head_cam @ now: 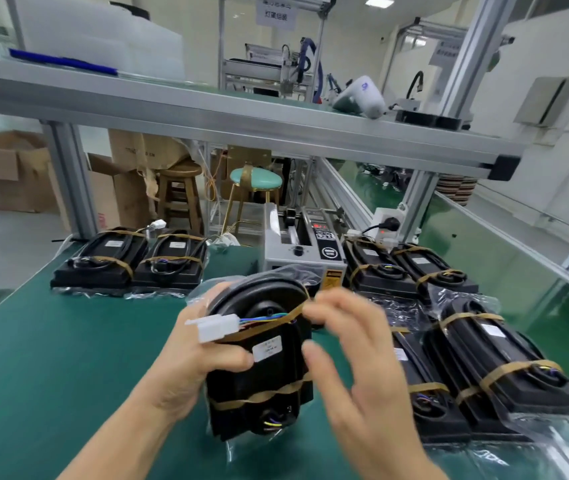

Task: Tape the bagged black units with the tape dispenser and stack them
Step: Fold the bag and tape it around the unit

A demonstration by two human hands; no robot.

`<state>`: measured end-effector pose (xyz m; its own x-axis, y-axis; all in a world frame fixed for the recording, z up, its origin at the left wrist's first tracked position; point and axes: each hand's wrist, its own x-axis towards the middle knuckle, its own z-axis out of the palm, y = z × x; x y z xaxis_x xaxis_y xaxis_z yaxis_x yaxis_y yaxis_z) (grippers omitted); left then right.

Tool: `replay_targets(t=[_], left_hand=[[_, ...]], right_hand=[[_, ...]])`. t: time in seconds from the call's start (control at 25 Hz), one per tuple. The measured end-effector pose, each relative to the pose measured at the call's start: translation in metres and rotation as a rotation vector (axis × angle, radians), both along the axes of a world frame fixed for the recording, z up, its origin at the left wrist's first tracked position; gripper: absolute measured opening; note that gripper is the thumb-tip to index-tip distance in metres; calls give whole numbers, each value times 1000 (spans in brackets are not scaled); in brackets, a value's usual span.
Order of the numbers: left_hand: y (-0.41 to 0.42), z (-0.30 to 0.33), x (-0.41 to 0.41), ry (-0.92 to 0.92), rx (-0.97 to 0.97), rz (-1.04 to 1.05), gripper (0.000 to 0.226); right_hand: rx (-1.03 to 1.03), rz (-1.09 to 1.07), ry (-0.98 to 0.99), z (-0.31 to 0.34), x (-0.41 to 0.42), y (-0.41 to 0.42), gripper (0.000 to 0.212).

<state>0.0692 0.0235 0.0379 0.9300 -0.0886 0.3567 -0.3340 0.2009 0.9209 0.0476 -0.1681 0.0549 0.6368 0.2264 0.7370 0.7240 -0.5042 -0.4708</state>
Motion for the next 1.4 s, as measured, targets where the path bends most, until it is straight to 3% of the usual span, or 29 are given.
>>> replay_targets(t=[0.16,0.32,0.44,0.6,0.72,0.8,0.88,0.96,1.08,1.2,1.28,1.4], left_hand=[[30,-1,0,-84,119,-53,75],[51,-4,-2,-100,223,8,71],[56,-11,-6,-85,299,-32,65],[60,-19,-22,-39,307,-37,68],[52,-2,-8,105,192,158,67],[58,-1,-19,38,349,62,55],[67,7,-34,-94,497,112,40],[67,24,-47,-198,699,27,55],[63,12,-49,-98,596,87,72],[50,-4,-43,-164,556,267,75],[48,-8,-42,-225,575,380,68],[52,-15,-38,-260,578,525,65]], right_hand=[[26,232,299,31,36,13,46],[138,473,549,32,55,33,12],[173,431,674,26,61,48,19],[126,221,975,12,67,70,26],[161,205,1089,7,68,80,21],[228,217,1155,7,71,82,23],[293,278,1195,6,70,85,28],[347,330,1206,3,66,87,30],[468,385,1226,-1,62,86,28],[560,409,1276,-9,62,86,22],[643,323,1257,-21,65,86,29],[663,-51,1014,-42,78,71,25]])
